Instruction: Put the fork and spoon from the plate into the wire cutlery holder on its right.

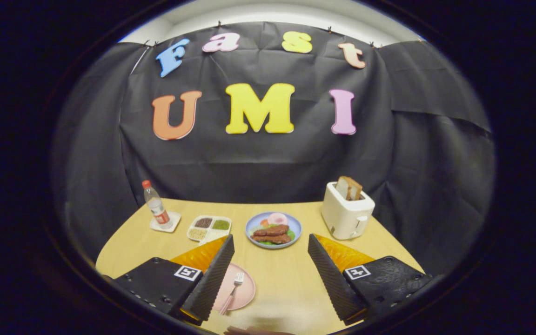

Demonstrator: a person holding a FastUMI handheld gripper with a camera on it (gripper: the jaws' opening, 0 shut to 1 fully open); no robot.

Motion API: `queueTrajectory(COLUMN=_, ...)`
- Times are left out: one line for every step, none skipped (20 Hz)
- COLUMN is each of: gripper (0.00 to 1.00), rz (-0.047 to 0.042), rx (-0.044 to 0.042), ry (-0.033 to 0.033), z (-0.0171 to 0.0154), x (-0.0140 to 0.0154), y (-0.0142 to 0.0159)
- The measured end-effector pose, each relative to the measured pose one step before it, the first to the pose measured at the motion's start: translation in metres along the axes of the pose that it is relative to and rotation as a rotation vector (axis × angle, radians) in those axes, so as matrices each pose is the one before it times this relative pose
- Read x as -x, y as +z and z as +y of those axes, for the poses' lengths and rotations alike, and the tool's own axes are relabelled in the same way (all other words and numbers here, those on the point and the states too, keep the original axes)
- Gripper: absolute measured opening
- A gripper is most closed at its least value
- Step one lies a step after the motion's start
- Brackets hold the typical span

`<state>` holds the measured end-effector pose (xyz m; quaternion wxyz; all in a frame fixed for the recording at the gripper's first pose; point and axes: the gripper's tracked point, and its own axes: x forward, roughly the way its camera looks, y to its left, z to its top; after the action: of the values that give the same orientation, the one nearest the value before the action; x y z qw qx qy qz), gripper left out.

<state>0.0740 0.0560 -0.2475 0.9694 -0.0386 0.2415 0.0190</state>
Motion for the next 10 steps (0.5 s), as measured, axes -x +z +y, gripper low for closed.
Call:
queueTrajectory(gripper=0.96, rz=0.04374, rx=0.00697, ry=0.01193, z=0.00713, x=-0.00798, y=-0.01527)
queueTrajectory(gripper=0.96, rz=0.04164, rx=0.00726, ry=0.00808, z=0.00534, x=-0.00816, y=-0.01519)
queueTrajectory(gripper=0.96, rz=0.04, rx=0.00753, ry=0.00827, z=0.0068, x=-0.00872, y=-0.01335)
queueTrajectory(gripper=0.96, rz=0.0364, rx=0.00991, ry=0.01884, z=0.00868, x=-0.00831, y=-0.0134)
queueTrajectory(gripper=0.96, rz=0.03411, rx=0.01207, ry=0.01073, z=0.00968, x=-0.00821, y=-0.01303)
queueTrajectory(gripper=0.96, rz=0.03287, rx=0.01077, ry=0.00407, z=0.0056, x=-0.00773, y=-0.01188)
queueTrajectory(gripper=0.96, rz=0.03569, rx=0.0077, ry=0.00268, z=0.00623, x=-0.00646, y=-0.0133)
queueTrajectory(gripper=0.96, rz=0.02864, rx=0.00192, ry=0.00237, z=0.00618, x=-0.0062, y=-0.00992)
queueTrajectory(gripper=0.96, rz=0.03259, rx=0.00046, ry=0.00585, z=0.00602, x=-0.00261, y=-0.01281)
queueTrajectory(gripper=0.96, rz=0.03178, rx=-0.00167, ry=0.00316, z=0.00637, x=-0.00498, y=-0.01057)
